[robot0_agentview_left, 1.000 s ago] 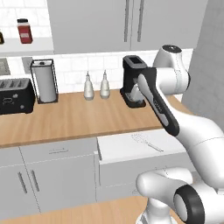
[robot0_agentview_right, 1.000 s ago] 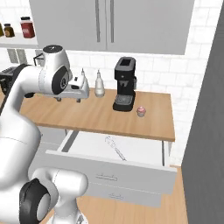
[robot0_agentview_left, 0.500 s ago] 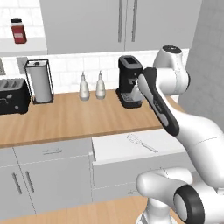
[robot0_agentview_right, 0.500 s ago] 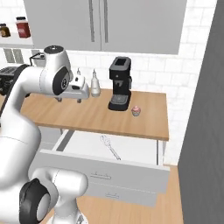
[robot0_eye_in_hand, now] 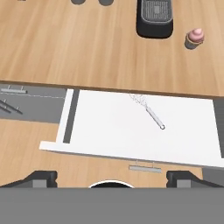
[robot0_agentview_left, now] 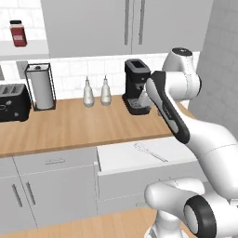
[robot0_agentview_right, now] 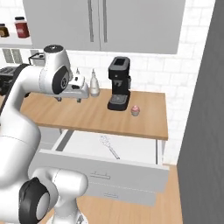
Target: Pick the whisk from the drawer and place it on the counter.
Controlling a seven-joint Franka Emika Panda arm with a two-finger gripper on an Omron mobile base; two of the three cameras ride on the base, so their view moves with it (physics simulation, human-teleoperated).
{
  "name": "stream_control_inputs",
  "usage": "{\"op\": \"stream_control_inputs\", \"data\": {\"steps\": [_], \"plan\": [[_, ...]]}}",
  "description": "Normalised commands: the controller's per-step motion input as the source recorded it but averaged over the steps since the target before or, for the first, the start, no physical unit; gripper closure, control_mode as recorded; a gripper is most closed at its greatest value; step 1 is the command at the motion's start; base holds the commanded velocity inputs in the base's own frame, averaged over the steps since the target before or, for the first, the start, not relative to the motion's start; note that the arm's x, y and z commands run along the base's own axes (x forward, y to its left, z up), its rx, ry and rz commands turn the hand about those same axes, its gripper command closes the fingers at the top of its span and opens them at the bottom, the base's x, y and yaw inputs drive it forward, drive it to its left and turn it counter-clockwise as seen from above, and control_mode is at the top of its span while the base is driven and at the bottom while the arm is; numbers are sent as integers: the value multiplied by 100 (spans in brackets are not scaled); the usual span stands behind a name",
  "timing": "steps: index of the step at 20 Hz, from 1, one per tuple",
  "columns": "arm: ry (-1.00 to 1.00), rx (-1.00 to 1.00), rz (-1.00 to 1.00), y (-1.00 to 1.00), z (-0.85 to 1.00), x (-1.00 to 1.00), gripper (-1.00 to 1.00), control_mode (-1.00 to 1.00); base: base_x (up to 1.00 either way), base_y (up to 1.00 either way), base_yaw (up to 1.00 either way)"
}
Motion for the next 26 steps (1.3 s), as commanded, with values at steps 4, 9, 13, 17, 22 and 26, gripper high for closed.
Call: {"op": "stream_control_inputs", "data": {"steps": [4,9,13,17,22,26], "plan": [[0,0,0,0,0,0,-100,100,-20,0,-5],[0,0,0,0,0,0,-100,100,-41,0,-1],[0,0,0,0,0,0,-100,100,-44,0,0],[0,0,0,0,0,0,-100,100,-25,0,0],[0,0,0,-2,-8,5,-100,-100,0,0,0],[2,0,0,-16,-36,29,-100,-100,0,0,0]]}}
